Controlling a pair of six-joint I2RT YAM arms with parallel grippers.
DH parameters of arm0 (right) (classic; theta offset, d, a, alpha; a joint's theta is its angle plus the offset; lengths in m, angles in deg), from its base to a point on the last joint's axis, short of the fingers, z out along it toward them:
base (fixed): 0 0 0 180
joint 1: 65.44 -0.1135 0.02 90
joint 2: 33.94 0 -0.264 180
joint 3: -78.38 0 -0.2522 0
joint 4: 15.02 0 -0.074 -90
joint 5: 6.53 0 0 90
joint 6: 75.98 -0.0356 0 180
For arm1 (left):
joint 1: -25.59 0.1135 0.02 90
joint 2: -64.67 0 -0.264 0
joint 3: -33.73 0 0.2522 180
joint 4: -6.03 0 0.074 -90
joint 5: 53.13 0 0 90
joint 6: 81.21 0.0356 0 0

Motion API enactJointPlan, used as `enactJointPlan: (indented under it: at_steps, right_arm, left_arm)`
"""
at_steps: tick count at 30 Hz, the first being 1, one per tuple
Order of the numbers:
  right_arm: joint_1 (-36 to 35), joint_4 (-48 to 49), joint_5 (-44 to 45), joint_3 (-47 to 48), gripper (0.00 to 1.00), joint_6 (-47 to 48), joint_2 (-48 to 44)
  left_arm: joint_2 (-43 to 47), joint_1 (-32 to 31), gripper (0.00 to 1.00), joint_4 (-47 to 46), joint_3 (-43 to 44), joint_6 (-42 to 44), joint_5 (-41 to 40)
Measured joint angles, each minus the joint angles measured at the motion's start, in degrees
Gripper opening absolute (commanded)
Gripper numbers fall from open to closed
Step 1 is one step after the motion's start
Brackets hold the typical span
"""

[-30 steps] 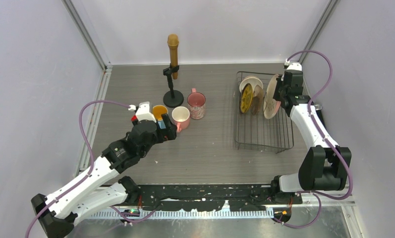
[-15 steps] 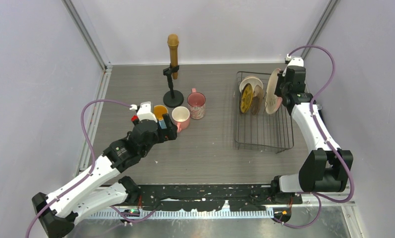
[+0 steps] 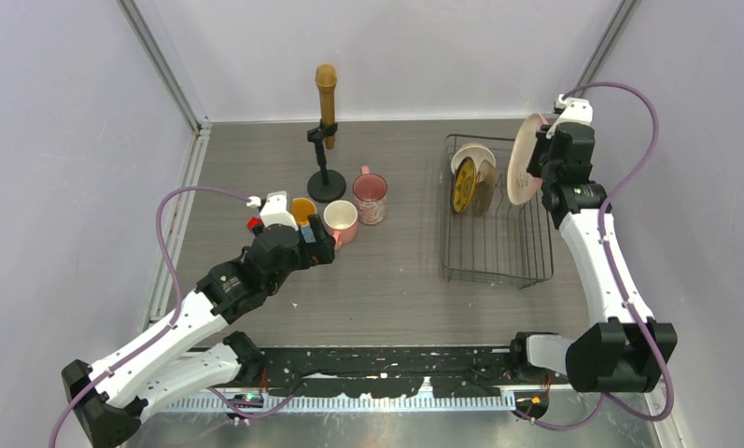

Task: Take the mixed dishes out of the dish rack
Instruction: Pick up the plate from the dish rack, then place the plate at the center of the board.

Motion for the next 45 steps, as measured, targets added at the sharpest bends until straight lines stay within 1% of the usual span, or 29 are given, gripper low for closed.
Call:
enactJointPlan:
  at_steps: [7,15,21,26,29,31,35,39,45]
  right_arm:
    - [0.0,0.0,-3.1,0.0,0.00,-4.0,-8.0]
    - [0.0,0.2,-13.4,0.0,0.00,-10.2,-14.7]
    - [0.0,1.0,-23.5,-0.2,0.00,-17.6,-15.8]
    - [-0.4,6.3,-32.7,-2.8,0.00,-25.6,-15.8]
    - [-2.4,9.5,-37.1,-4.8,0.00,-29.3,-15.4]
    - [-5.0,11.8,-39.0,-6.7,0.00,-30.7,-15.1]
    - [-10.6,14.3,-41.4,-10.9,0.00,-32.1,-15.0]
    - [-14.3,16.5,-42.8,-15.2,0.00,-34.2,-15.0]
    - [-16.0,23.5,-44.4,-20.7,0.00,-40.9,-15.0]
  left_arm:
    - [0.0,0.0,0.99,0.0,0.0,0.0,0.2]
    - [0.0,0.0,0.99,0.0,0.0,0.0,0.8]
    - [0.5,0.0,0.99,-0.2,-0.1,-0.1,1.8]
    - [2.3,0.0,0.99,-2.4,-1.2,-0.7,2.5]
    - [2.3,0.0,0.99,-3.4,-1.7,-1.3,3.6]
    - [2.1,0.1,0.99,-4.4,-1.9,-1.5,4.7]
    - [0.5,1.8,0.99,-7.3,-2.3,-2.5,8.8]
    - [-0.3,6.4,0.99,-11.5,-3.9,-4.7,15.5]
    - [-1.0,16.9,0.99,-23.5,-10.3,-11.0,32.1]
